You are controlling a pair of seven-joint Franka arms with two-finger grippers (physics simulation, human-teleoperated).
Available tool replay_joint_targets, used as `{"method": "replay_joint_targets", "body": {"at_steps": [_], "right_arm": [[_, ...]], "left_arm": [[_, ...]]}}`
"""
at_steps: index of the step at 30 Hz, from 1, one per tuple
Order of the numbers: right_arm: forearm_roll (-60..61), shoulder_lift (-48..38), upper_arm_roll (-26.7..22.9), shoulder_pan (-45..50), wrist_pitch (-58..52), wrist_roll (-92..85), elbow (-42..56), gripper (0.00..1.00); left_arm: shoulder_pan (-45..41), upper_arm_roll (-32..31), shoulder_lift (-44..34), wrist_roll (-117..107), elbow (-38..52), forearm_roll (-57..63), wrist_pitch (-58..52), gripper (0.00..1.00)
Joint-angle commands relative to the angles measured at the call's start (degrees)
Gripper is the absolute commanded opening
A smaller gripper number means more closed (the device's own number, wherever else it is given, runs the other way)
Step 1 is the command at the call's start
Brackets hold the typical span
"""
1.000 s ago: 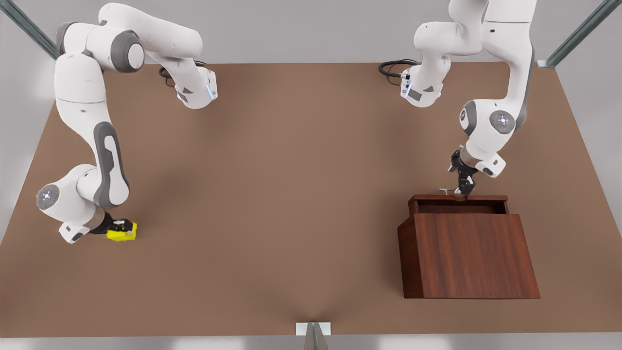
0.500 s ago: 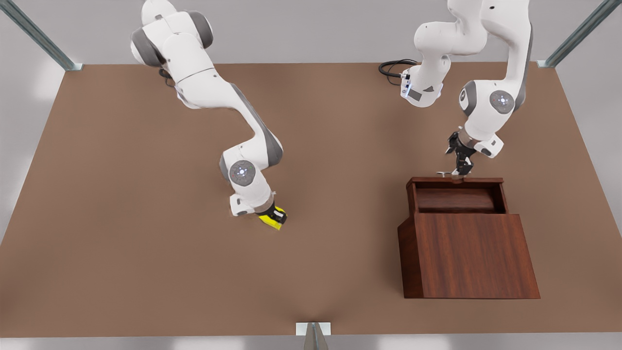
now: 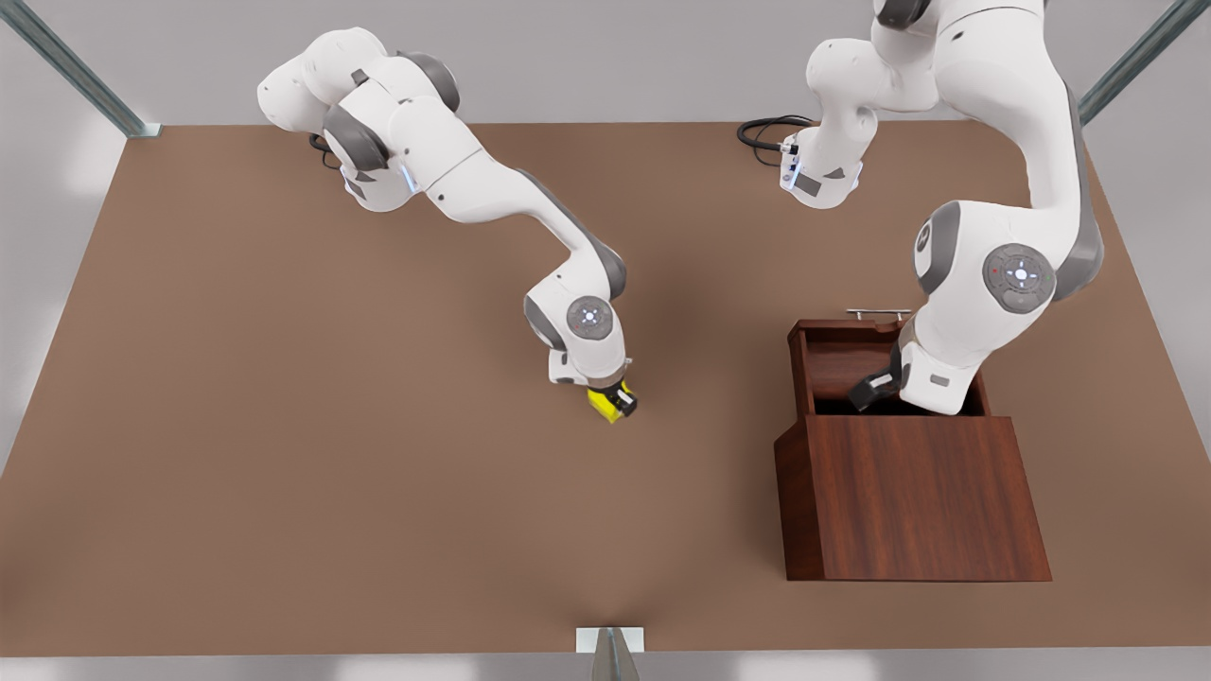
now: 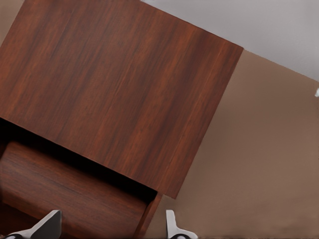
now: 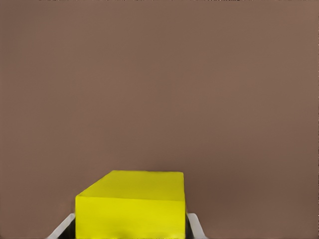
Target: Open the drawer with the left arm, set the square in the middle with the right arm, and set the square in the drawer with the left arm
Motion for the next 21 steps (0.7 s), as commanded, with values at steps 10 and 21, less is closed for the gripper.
{"method": "replay_joint_targets", "body": {"at_steps": [10,21], "right_arm": [[-1.14,-17.75,-0.03,-9.23,-0.44,-15.63,-14.01,1.00],[-1.41,-35.08,-3.73,-42.28,-37.36,-90.79,-11.39,1.00]], "left_arm": [[-2.64,-7.31,3.82,35.32,1.50,-0.16,-3.62,1.00],[-17.05,-11.26,17.09,34.27,6.51,2.47,10.45,1.00]]}}
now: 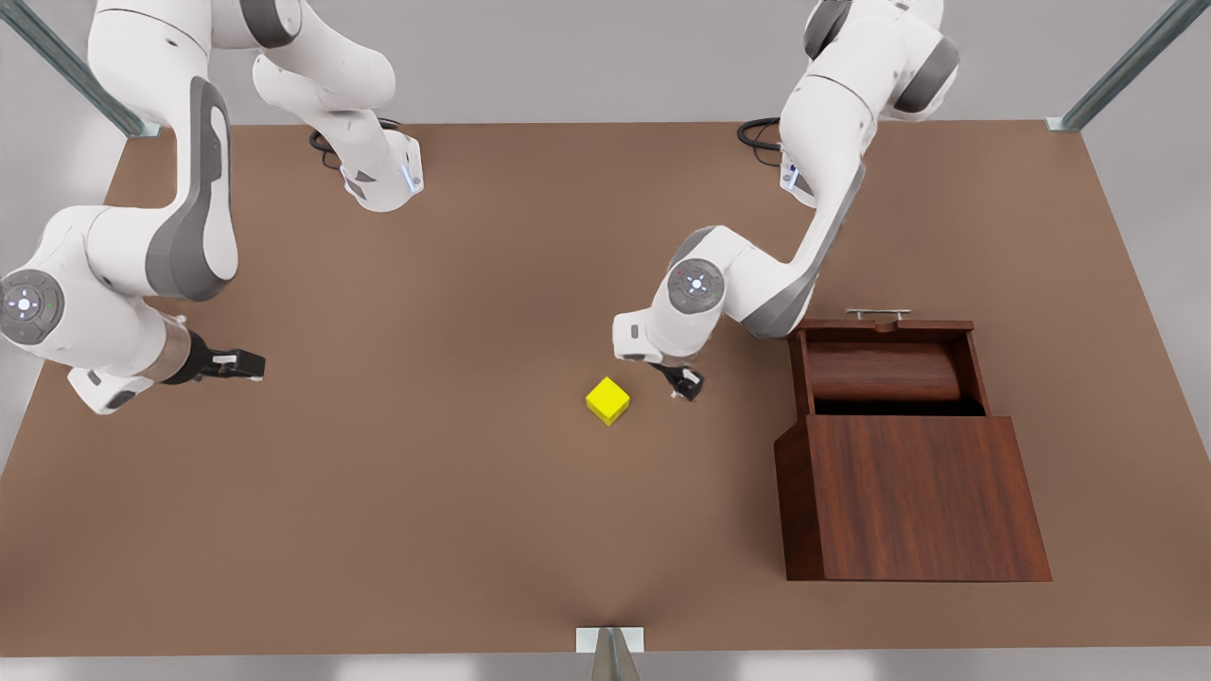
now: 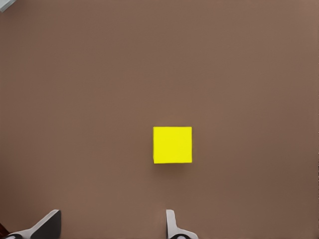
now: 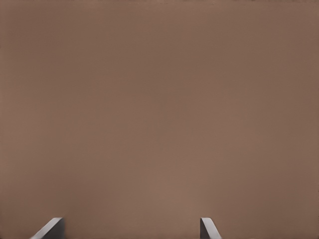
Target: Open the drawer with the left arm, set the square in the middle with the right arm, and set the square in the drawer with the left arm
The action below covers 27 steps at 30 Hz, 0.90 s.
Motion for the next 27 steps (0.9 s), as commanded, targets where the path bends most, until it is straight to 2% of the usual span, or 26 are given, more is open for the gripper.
{"method": "replay_joint_targets", "body": {"at_steps": [1,3,7,11,13,27], "right_arm": [[-0.10,0.38,-0.01,-0.08,0.02,-0.06,0.09,1.00],[-0.54,0.29,-0.01,-0.61,4.32,-1.28,0.36,1.00],[0.52,-0.06,-0.88,-1.22,4.41,-4.10,3.70,1.00],[-0.01,-0.32,-0.80,-1.05,4.24,-4.37,4.40,1.00],[-0.63,-0.59,-0.88,-1.05,3.53,-4.37,5.01,1.00],[0.52,-1.38,-1.24,-2.28,2.74,-3.93,6.77,1.00]], "left_arm": [[0.01,0.00,0.51,0.00,0.20,1.88,1.00,1.00],[-1.75,0.00,2.53,-0.09,0.21,2.24,4.26,1.00],[-5.09,0.00,7.10,-3.34,1.17,2.15,9.97,1.00],[-5.97,0.17,10.62,-5.18,3.11,2.59,10.41,1.00],[-6.32,0.17,12.02,-6.68,3.11,6.98,10.41,1.00],[-6.41,0.09,19.50,-9.05,3.19,6.89,17.88,1.00]]}}
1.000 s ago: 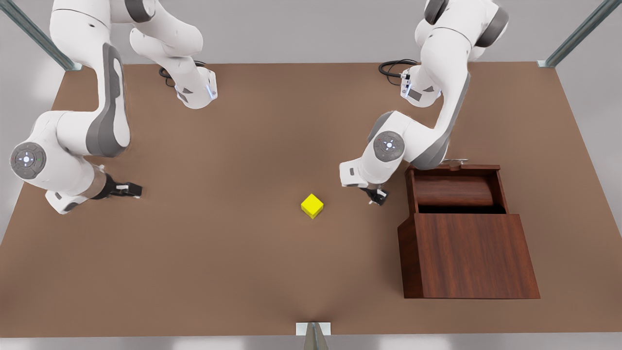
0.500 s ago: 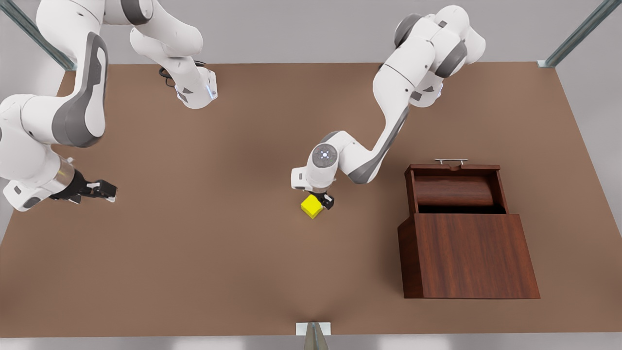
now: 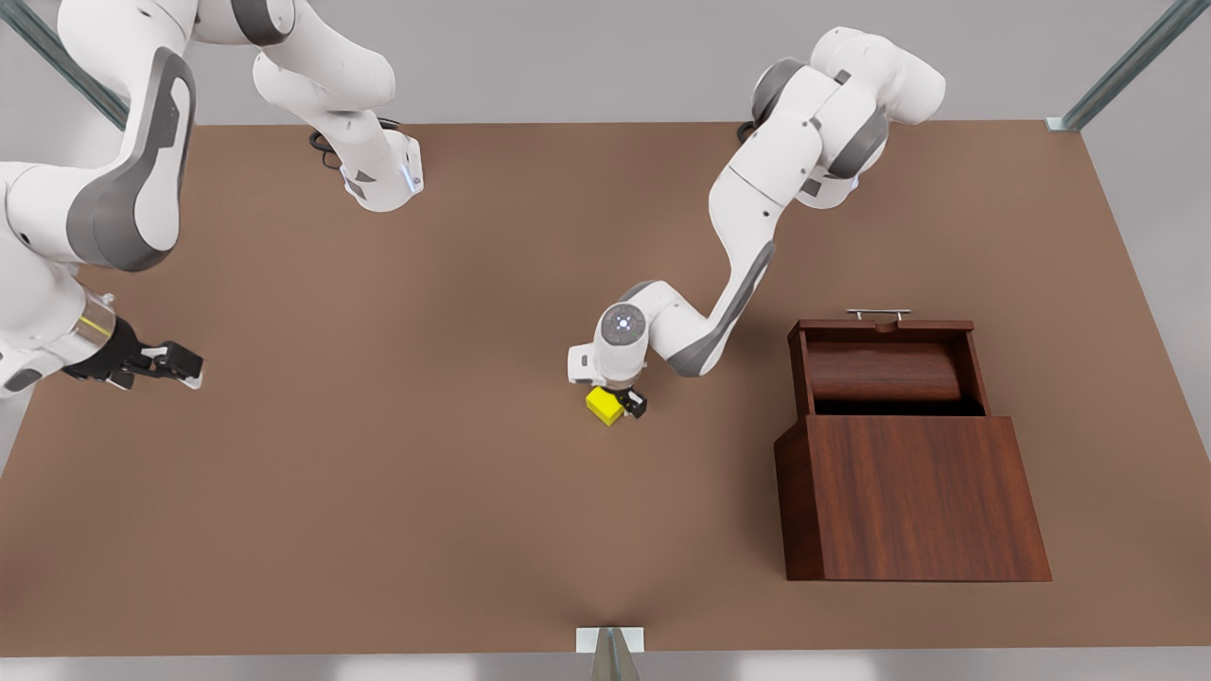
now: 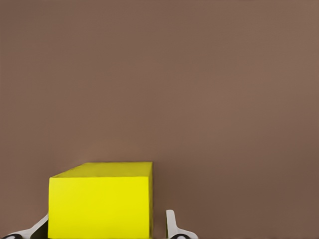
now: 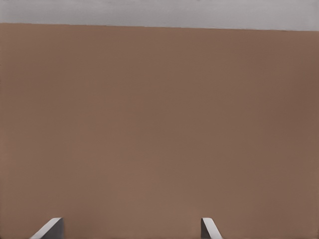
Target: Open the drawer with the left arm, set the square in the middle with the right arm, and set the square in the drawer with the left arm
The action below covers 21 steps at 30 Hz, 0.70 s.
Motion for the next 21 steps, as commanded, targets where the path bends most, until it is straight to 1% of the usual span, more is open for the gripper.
{"method": "replay_joint_targets", "body": {"at_steps": [1,2,3,4,5,6,12,15,18,21], "right_arm": [[0.00,0.00,0.00,-0.07,0.00,0.00,0.01,1.00],[0.00,0.09,0.00,-0.16,0.00,0.00,-0.08,1.00],[0.00,0.35,0.00,-0.07,0.09,0.00,-0.08,1.00],[0.00,0.44,-0.18,-0.25,0.26,0.00,0.01,1.00],[0.00,0.44,-0.27,-0.25,0.26,0.00,0.09,1.00],[0.09,0.44,-0.27,-0.60,0.35,-0.18,0.01,1.00],[0.09,0.62,-0.18,-0.42,0.26,-0.44,0.01,1.00],[0.09,0.79,-0.18,-0.42,0.53,-0.35,-0.08,1.00],[0.09,0.71,-0.18,-0.42,0.61,-0.35,0.01,1.00],[0.18,0.62,-0.18,-0.25,0.53,-0.26,0.09,1.00]], "left_arm": [[0.00,0.00,0.00,0.00,0.00,0.05,0.00,1.00],[0.00,0.00,0.00,0.00,0.00,-0.03,0.00,0.86],[0.00,0.00,0.00,0.00,0.00,0.05,0.00,0.83],[0.00,0.00,-0.09,0.00,0.00,0.05,0.00,0.76],[0.00,0.00,0.00,0.09,0.00,0.05,0.00,0.71],[0.00,0.00,0.00,0.09,0.00,0.05,0.00,0.69],[0.00,0.00,-0.44,0.17,0.00,-0.03,-0.17,0.69],[0.09,0.00,-1.23,0.35,1.67,-0.47,-0.97,0.69],[0.26,0.26,-7.73,0.96,1.67,-0.65,-9.75,0.69],[1.58,0.79,-14.76,5.18,1.58,-1.70,-21.70,0.70]]}}
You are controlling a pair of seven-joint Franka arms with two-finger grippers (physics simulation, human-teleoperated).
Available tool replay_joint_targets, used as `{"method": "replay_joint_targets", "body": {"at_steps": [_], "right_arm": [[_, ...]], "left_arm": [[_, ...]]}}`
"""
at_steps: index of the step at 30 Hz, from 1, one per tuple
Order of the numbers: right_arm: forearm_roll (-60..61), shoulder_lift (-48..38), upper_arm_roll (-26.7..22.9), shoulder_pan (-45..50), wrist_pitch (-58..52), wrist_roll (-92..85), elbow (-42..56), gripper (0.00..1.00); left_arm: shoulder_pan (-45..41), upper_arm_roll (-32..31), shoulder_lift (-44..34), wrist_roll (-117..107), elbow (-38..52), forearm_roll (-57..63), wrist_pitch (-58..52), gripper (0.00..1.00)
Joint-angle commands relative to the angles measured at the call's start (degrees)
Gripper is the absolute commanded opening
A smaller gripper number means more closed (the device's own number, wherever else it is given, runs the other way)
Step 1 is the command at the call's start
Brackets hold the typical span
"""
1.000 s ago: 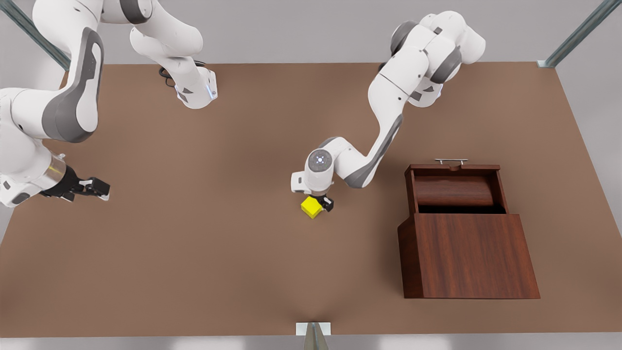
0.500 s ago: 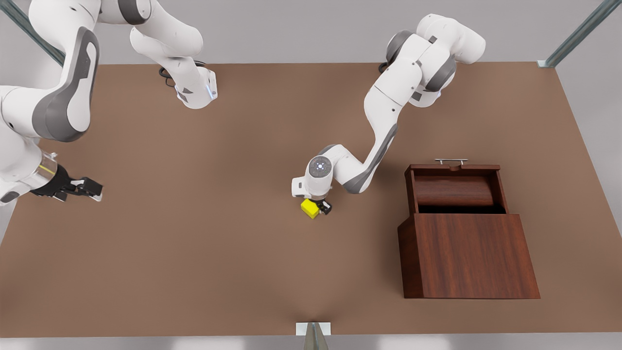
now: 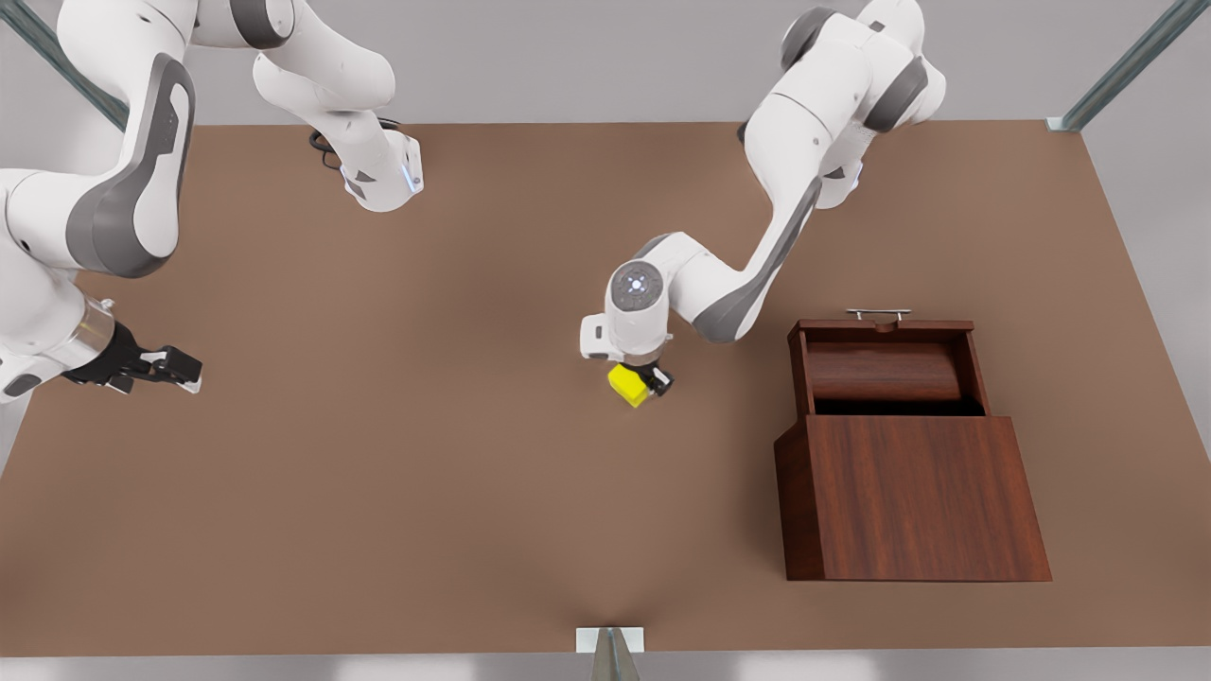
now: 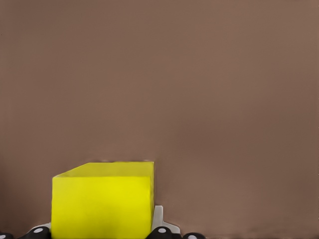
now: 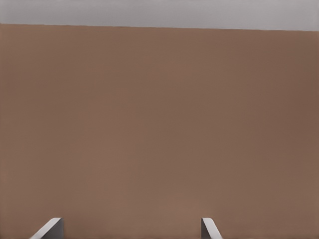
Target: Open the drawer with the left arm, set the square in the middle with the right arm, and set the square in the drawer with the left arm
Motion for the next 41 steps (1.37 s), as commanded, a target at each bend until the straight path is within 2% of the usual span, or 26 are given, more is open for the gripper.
{"method": "replay_joint_targets", "body": {"at_steps": [1,6,8,11,15,17,18,19,25,30,32,33,34,35,36,37,41], "right_arm": [[0.00,0.00,0.00,-0.04,0.00,0.00,-0.09,1.00],[0.09,0.17,0.09,-0.04,0.18,0.00,0.00,1.00],[0.00,0.17,0.09,-0.04,-0.09,-0.27,0.00,1.00],[0.18,0.52,0.09,-0.04,0.26,0.08,0.00,1.00],[0.09,0.17,-0.09,-0.56,-0.35,-0.09,0.00,1.00],[0.09,-0.18,-0.09,-0.91,-0.53,-0.27,0.09,1.00],[0.09,-0.53,-0.09,-0.83,-1.49,-0.27,0.00,1.00],[0.09,-0.53,0.08,-0.74,-1.67,-0.09,0.09,1.00],[0.00,-0.18,-0.09,-1.71,-1.67,0.00,0.97,1.00],[0.09,-0.18,0.00,-1.71,-1.85,0.08,1.85,1.00],[0.09,0.00,0.00,-1.62,-1.85,0.00,1.76,1.00],[0.09,0.08,0.00,-1.53,-1.85,0.08,1.76,1.00],[0.09,0.08,0.00,-1.53,-1.85,0.08,1.76,1.00],[0.09,0.08,0.00,-1.62,-1.85,0.08,1.76,1.00],[0.09,0.08,0.00,-1.62,-1.85,0.08,1.76,1.00],[0.00,0.17,0.00,-1.71,-1.76,0.00,1.76,1.00],[0.00,0.17,0.00,-2.76,-1.85,0.00,1.67,1.00]], "left_arm": [[0.02,0.73,-0.75,1.70,-0.10,-3.41,-1.18,0.70],[0.02,14.35,-8.39,27.53,-1.24,-9.83,-13.93,0.70],[-0.07,17.69,-11.29,33.60,-4.85,-9.83,-14.02,0.70],[-0.16,26.04,-15.08,46.96,-11.18,-9.83,-13.76,0.71],[-0.16,35.18,-15.69,61.12,-14.78,-9.83,-13.93,0.71],[-0.07,36.77,-15.08,64.02,-15.57,-9.83,-14.02,0.73],[-0.07,36.94,-14.29,64.11,-15.57,-9.83,-14.28,0.95],[0.10,37.03,-13.15,64.02,-15.57,-9.83,-14.81,1.00],[0.10,38.17,-13.14,59.64,-14.87,-10.10,-18.59,1.00],[0.10,39.49,-13.94,16.40,-1.26,-17.04,-22.99,1.00],[2.20,38.18,-15.78,6.72,2.18,-17.04,-22.90,1.00],[8.70,29.49,-17.44,4.18,2.18,-14.68,-22.29,1.00],[15.29,19.21,-19.64,-1.71,2.18,-5.81,-22.02,1.00],[21.36,11.74,-20.96,-6.28,2.18,-4.12,-21.93,1.00],[27.69,4.53,-21.93,-8.31,1.74,-3.51,-21.32,1.00],[30.51,0.83,-22.81,-8.40,1.21,-2.19,-19.91,1.00],[31.48,-0.58,-23.16,-10.07,-0.28,-1.92,-18.15,1.00]]}}
